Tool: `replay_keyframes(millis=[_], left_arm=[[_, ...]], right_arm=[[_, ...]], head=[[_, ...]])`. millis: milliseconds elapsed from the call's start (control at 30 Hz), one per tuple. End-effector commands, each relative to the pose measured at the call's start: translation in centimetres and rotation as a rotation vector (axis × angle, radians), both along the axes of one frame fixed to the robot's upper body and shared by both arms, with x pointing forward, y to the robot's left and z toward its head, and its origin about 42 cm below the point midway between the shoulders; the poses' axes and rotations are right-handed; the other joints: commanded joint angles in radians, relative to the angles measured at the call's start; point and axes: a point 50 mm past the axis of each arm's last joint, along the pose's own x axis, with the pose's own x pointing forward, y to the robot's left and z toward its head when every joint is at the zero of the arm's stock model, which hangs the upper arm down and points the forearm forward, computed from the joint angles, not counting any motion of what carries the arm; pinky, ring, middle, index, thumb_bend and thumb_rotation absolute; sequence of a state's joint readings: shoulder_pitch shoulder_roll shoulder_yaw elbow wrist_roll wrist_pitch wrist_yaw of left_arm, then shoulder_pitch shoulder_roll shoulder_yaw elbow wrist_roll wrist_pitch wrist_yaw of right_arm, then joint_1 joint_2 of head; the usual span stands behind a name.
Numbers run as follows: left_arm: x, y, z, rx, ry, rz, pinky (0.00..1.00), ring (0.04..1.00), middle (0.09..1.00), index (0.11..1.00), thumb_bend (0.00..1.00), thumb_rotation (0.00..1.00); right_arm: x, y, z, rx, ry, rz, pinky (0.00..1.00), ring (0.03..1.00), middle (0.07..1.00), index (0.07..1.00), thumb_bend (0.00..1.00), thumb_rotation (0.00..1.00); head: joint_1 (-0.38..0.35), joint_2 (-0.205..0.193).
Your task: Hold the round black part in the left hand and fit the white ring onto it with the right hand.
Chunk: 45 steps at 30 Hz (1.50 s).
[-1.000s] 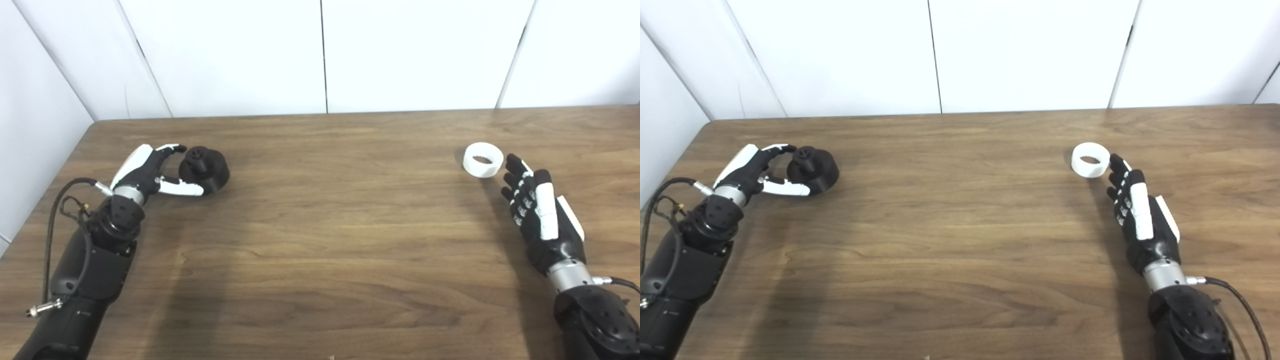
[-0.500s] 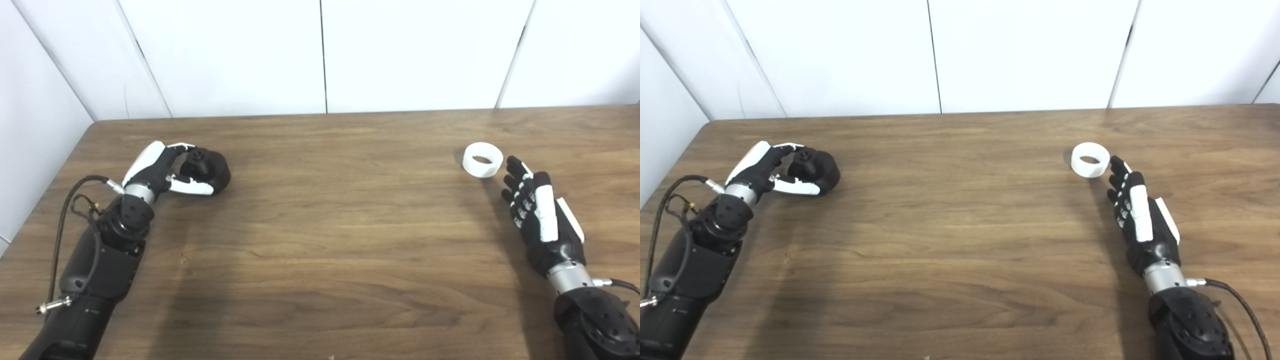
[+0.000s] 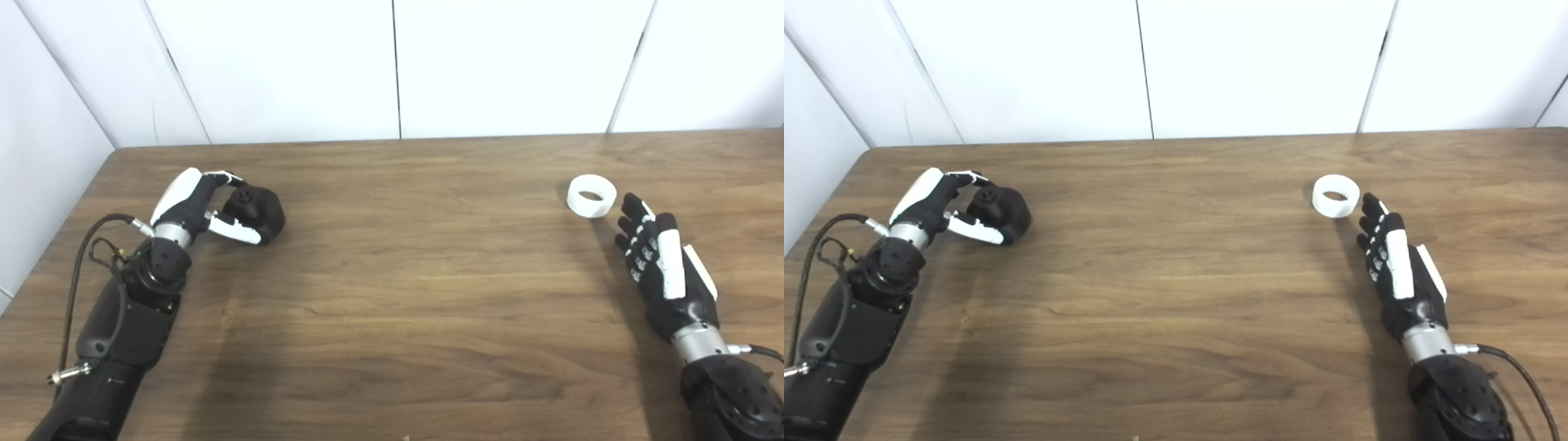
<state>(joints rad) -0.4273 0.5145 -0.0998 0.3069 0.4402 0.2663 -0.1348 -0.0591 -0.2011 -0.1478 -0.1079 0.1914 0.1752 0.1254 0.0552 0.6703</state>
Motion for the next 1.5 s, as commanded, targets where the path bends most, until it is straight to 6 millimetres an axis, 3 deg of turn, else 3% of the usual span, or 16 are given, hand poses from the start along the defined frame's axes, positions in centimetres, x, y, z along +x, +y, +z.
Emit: replay_keyframes(millis=[0, 267, 467, 900, 1033, 1133, 1233, 1367, 1467], left_arm=[[0.7, 0.4, 2.0, 0.042, -0.073, 0.002, 0.88, 0.989, 0.906, 0.584, 0.89, 0.10], [-0.9, -1.3, 1.8, 0.041, -0.087, -0.060, 0.89, 0.983, 0.914, 0.605, 0.89, 0.10], [-1.9, -3.0, 1.6, 0.021, -0.080, -0.102, 0.89, 0.981, 0.912, 0.625, 0.93, 0.14], [-5.5, -10.0, -0.3, -0.045, -0.031, -0.283, 0.91, 0.989, 0.919, 0.623, 0.90, 0.14], [-6.0, -10.8, -0.4, -0.042, -0.035, -0.311, 0.90, 0.988, 0.918, 0.623, 0.90, 0.15], [-7.4, -13.6, -1.1, -0.062, -0.028, -0.381, 0.90, 0.995, 0.918, 0.629, 0.91, 0.17], [-7.8, -14.3, -1.2, -0.064, -0.026, -0.394, 0.90, 0.997, 0.917, 0.628, 0.92, 0.18], [-9.9, -17.5, -2.1, -0.061, -0.044, -0.485, 0.88, 0.986, 0.918, 0.623, 0.94, 0.21], [-10.4, -17.9, -2.3, -0.060, -0.056, -0.501, 0.87, 0.981, 0.914, 0.620, 0.93, 0.20]], right_arm=[[0.5, -0.1, 2.3, -0.011, -0.107, 0.028, 1.00, 1.000, 0.995, 0.975, 0.71, 1.00], [0.6, 0.0, 2.6, -0.020, -0.113, 0.032, 1.00, 1.000, 0.991, 0.974, 0.71, 1.00], [0.7, 0.1, 2.8, -0.021, -0.113, 0.035, 1.00, 1.000, 0.997, 0.978, 0.71, 1.00], [0.4, 0.5, 2.8, -0.024, -0.109, 0.033, 1.00, 1.000, 0.997, 0.983, 0.71, 1.00], [0.3, 0.6, 2.8, -0.023, -0.109, 0.034, 1.00, 1.000, 0.997, 0.986, 0.70, 1.00], [0.3, 0.7, 2.6, -0.016, -0.106, 0.032, 1.00, 1.000, 0.993, 0.982, 0.70, 1.00], [0.2, 0.8, 2.6, -0.014, -0.105, 0.030, 1.00, 1.000, 0.992, 0.982, 0.70, 1.00], [0.1, 0.9, 2.6, -0.015, -0.101, 0.028, 1.00, 1.000, 0.990, 0.978, 0.69, 1.00], [0.0, 0.9, 2.7, -0.013, -0.101, 0.027, 1.00, 1.000, 0.989, 0.976, 0.69, 1.00]], head=[[0.000, 0.000], [0.001, 0.009], [0.001, 0.010], [-0.012, 0.027], [-0.015, 0.027], [-0.024, 0.030], [-0.025, 0.030], [-0.035, 0.032], [-0.035, 0.032]])
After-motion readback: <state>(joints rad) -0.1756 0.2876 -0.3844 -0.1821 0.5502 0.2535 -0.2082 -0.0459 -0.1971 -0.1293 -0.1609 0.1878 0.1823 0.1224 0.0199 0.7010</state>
